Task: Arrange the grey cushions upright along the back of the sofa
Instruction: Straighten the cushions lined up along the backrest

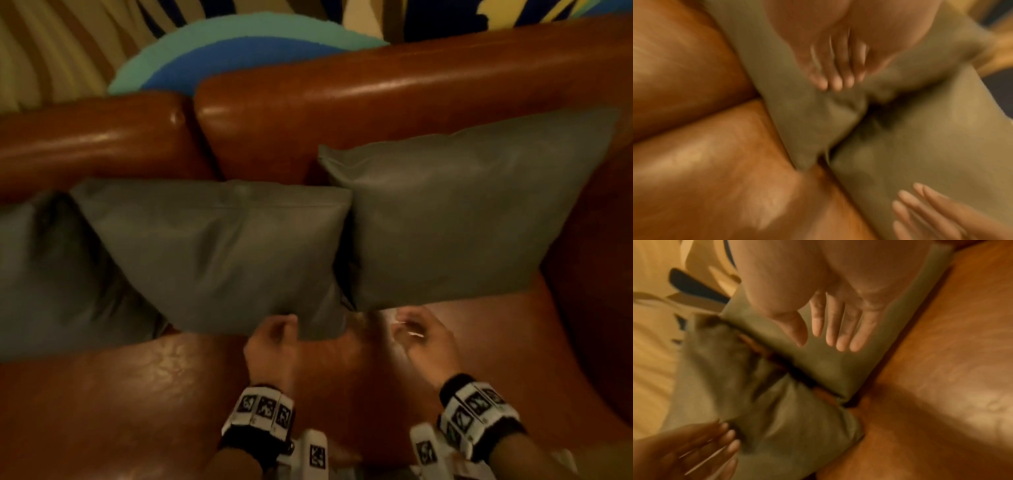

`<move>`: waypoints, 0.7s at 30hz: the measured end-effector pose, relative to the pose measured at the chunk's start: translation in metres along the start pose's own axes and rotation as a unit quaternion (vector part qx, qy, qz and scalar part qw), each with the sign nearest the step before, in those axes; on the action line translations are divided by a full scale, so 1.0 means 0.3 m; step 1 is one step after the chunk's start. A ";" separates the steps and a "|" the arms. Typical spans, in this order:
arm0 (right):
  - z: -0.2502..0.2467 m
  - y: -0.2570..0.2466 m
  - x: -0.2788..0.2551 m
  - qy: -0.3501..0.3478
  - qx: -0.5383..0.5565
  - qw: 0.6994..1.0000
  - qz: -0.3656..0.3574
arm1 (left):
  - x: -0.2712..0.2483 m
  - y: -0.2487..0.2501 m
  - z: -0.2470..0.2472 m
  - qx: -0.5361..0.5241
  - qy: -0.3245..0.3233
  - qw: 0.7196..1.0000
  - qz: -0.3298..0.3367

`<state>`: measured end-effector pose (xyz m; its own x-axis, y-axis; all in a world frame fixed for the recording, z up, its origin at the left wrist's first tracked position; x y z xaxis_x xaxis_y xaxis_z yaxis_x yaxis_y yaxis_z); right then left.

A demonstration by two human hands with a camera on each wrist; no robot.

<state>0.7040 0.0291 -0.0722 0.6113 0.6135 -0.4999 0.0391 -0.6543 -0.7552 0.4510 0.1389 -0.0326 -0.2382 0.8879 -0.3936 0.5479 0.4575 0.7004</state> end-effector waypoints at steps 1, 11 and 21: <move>0.074 -0.034 -0.027 -0.019 0.008 1.000 0.003 | 0.042 -0.018 -0.095 -0.033 0.060 0.998 -0.001; 0.485 -0.460 0.046 -0.034 0.251 0.967 0.032 | 0.684 -0.084 -0.508 -0.255 0.009 0.964 -0.075; 0.480 -0.337 -0.016 0.108 0.223 0.967 0.065 | 0.676 -0.170 -0.613 -0.234 -0.044 0.970 -0.039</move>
<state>0.5832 0.1559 -0.0546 0.7404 0.4010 -0.5395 -0.3642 -0.4354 -0.8233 0.2273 0.3047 -0.0388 -0.1842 0.8513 -0.4913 0.1020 0.5137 0.8519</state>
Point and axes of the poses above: each hand's wrist, its own x-axis towards the middle knuckle, its own z-axis out of the palm, y = z × x, the point moved 7 cm from there along x, towards the middle knuckle, and after that the axes turned 6 degrees about y, right-handed, at the moved point
